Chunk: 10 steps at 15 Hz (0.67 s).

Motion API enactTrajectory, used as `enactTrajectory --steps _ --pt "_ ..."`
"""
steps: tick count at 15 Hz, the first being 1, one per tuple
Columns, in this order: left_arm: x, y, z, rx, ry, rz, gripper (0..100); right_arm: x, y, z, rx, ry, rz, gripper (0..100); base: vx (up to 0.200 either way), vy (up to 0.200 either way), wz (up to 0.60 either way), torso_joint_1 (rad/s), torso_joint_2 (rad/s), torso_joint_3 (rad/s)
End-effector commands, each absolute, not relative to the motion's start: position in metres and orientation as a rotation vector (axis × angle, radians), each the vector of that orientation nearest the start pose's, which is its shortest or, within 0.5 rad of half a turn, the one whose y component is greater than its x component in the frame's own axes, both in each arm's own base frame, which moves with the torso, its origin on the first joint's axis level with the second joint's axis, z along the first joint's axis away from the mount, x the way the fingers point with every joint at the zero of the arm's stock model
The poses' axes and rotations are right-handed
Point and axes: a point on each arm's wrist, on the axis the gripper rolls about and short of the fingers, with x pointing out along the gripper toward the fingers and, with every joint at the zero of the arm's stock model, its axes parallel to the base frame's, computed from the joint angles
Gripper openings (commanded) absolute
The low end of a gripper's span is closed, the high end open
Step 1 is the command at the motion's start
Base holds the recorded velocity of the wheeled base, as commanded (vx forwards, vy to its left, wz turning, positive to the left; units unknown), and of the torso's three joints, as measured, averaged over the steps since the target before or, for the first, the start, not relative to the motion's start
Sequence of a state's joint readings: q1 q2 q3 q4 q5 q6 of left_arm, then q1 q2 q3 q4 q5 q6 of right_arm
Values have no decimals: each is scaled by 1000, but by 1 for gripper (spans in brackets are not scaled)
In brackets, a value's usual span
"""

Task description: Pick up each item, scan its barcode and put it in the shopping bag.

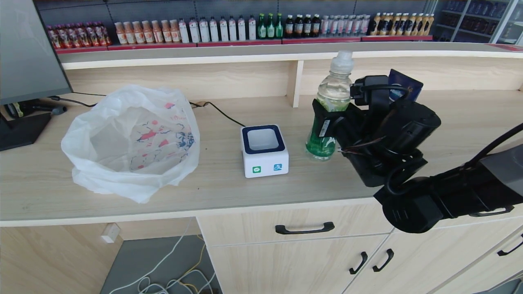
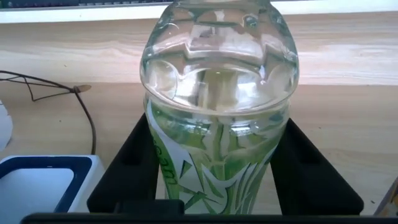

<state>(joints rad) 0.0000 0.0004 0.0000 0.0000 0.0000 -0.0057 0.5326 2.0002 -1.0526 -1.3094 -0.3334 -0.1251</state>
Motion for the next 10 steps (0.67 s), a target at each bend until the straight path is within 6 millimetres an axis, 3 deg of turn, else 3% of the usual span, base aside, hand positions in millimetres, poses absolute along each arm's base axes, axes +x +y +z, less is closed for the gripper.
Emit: enactTrajectory --steps 1,10 --pt "-23 0 75 -6 0 0 100 331 185 217 37 -354 172 0 0 0 0 0 0 0" --pt "-23 0 75 -6 0 0 100 321 180 230 54 -408 170 0 0 0 0 0 0 0"
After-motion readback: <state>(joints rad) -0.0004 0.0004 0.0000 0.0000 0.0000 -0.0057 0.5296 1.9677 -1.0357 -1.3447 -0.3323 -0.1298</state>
